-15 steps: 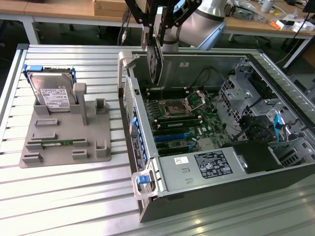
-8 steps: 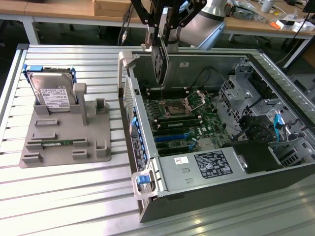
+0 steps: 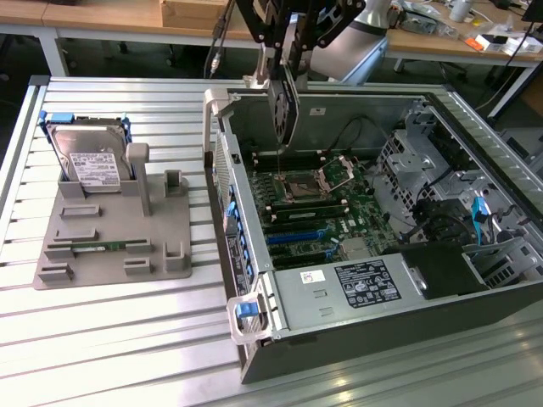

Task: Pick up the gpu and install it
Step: 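Pick up the gpu and move the gpu toward the slot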

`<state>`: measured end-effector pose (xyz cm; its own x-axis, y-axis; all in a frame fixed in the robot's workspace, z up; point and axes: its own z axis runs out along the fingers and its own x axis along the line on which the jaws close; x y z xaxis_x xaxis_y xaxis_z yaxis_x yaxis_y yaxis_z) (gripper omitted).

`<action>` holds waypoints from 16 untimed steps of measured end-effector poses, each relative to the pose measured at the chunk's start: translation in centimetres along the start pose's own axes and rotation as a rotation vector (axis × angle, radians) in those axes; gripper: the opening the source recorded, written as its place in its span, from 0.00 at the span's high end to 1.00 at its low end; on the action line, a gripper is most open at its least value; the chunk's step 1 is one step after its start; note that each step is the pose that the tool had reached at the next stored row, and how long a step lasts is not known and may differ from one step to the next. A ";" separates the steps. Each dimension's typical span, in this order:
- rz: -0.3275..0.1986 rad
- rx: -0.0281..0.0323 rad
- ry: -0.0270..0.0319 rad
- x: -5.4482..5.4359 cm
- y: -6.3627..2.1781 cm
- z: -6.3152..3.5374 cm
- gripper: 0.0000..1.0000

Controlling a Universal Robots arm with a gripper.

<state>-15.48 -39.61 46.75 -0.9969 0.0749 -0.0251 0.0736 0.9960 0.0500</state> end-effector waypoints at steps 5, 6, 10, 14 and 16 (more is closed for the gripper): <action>0.000 0.0000 0.0000 -0.6 0.04 0.04 0.74; 0.000 0.0000 0.0000 -0.6 0.04 0.04 0.74; 0.000 0.0000 0.0000 -1.0 0.07 0.06 0.74; 0.000 0.0000 0.0000 -1.2 0.08 0.07 0.74; 0.000 -0.0001 0.0000 -1.2 0.09 0.08 0.74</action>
<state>-14.23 -39.61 46.70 -0.9969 0.0749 -0.0251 0.0736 0.9960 0.0500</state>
